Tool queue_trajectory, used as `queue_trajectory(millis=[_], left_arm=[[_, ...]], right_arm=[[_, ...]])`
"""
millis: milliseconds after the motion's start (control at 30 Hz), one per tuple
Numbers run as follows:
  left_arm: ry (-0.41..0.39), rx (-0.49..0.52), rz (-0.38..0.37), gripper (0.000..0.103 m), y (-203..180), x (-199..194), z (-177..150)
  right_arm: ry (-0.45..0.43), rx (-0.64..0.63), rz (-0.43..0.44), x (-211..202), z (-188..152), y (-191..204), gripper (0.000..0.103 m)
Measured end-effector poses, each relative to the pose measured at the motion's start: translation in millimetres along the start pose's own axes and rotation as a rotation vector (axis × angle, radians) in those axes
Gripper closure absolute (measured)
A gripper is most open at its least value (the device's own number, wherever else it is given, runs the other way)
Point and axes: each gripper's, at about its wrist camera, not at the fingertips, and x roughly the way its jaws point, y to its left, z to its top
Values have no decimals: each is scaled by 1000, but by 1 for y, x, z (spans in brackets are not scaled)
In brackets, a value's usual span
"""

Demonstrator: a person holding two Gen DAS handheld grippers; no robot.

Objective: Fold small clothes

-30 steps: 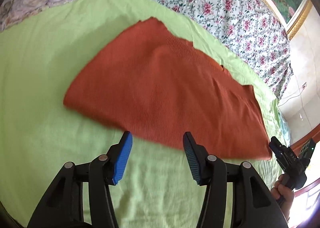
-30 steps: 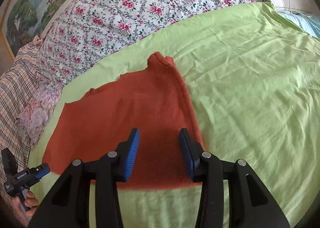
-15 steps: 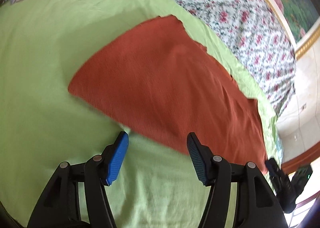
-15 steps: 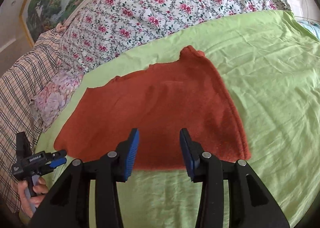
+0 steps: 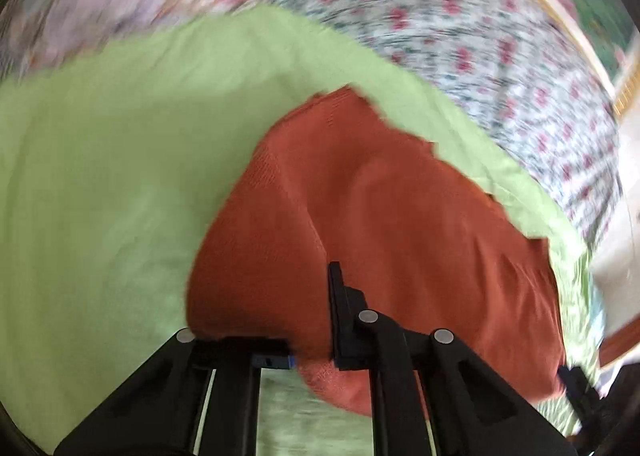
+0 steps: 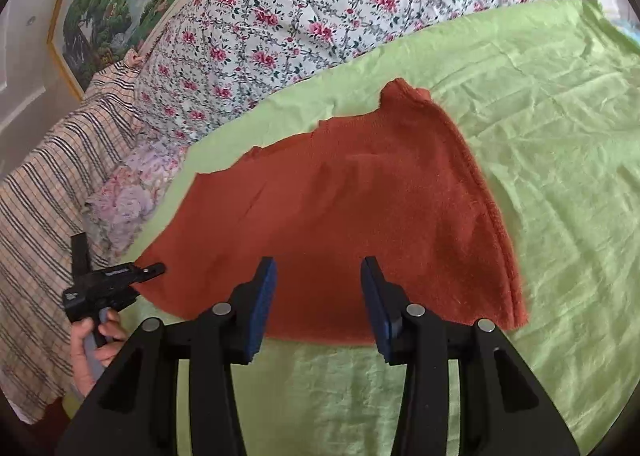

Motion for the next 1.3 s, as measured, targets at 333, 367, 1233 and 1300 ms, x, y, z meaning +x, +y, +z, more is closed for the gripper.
queue_trajectory(millis=[333, 367, 1233, 1300], left_arm=[[-49, 440, -164, 96, -170, -12, -33], [-35, 465, -173, 96, -181, -6, -43], [-50, 704, -272, 96, -268, -20, -108], [-30, 722, -306, 96, -287, -15, -119]], right_arm=[[147, 111, 156, 19, 64, -25, 51], [162, 110, 168, 23, 68, -25, 48], [291, -133, 213, 125, 145, 33, 89], [257, -153, 178, 101, 150, 16, 89]])
